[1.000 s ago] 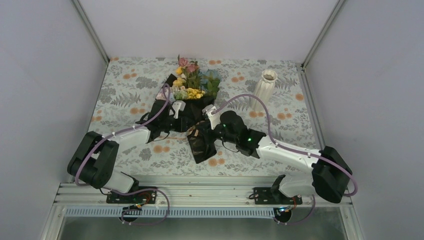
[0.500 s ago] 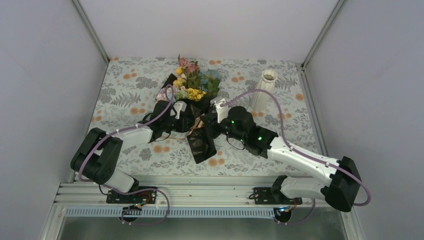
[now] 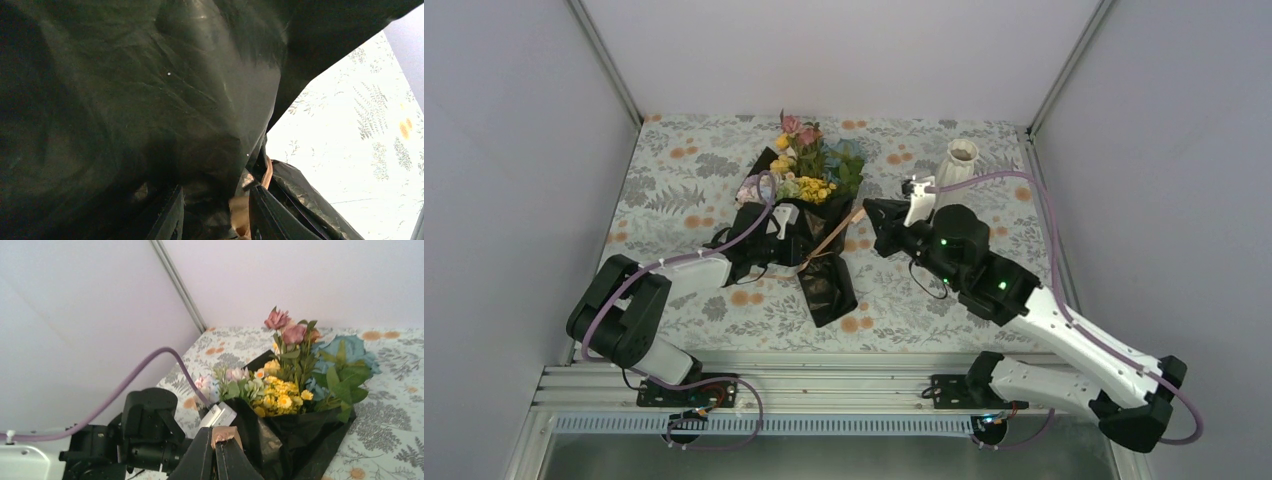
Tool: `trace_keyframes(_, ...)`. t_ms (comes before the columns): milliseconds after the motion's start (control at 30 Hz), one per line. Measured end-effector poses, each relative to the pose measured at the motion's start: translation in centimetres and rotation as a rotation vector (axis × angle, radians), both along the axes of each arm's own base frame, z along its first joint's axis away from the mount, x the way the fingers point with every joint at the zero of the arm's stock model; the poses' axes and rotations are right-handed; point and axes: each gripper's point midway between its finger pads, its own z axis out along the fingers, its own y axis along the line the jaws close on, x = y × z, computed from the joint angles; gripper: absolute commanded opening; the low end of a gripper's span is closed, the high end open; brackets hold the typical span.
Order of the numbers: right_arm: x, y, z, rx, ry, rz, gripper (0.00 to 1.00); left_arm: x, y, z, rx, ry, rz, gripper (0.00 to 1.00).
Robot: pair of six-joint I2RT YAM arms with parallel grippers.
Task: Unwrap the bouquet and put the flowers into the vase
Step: Untie the ribbon from the wrapping paper.
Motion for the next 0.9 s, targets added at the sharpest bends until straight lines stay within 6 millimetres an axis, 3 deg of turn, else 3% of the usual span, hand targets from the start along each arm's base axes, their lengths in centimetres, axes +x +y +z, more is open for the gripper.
trace_keyframes(333, -1.5, -3.0, 3.9, 0.082, -0.065, -0.037, 0.04, -0.1, 0.0, -0.1, 0.005, 0.004, 0.0, 0.35)
trace_keyframes(633, -4.7, -4.0, 8.7, 0.217, -0.192, 0.082, 0.04, -0.1, 0.1, -0.3, 0.015, 0.004, 0.007, 0.36)
trace_keyframes(900, -4.6, -3.6, 7.1, 0.192, -0.181, 0.094, 0.04, -0.5, -0.1, 0.7, 0.002, 0.002, 0.006, 0.44)
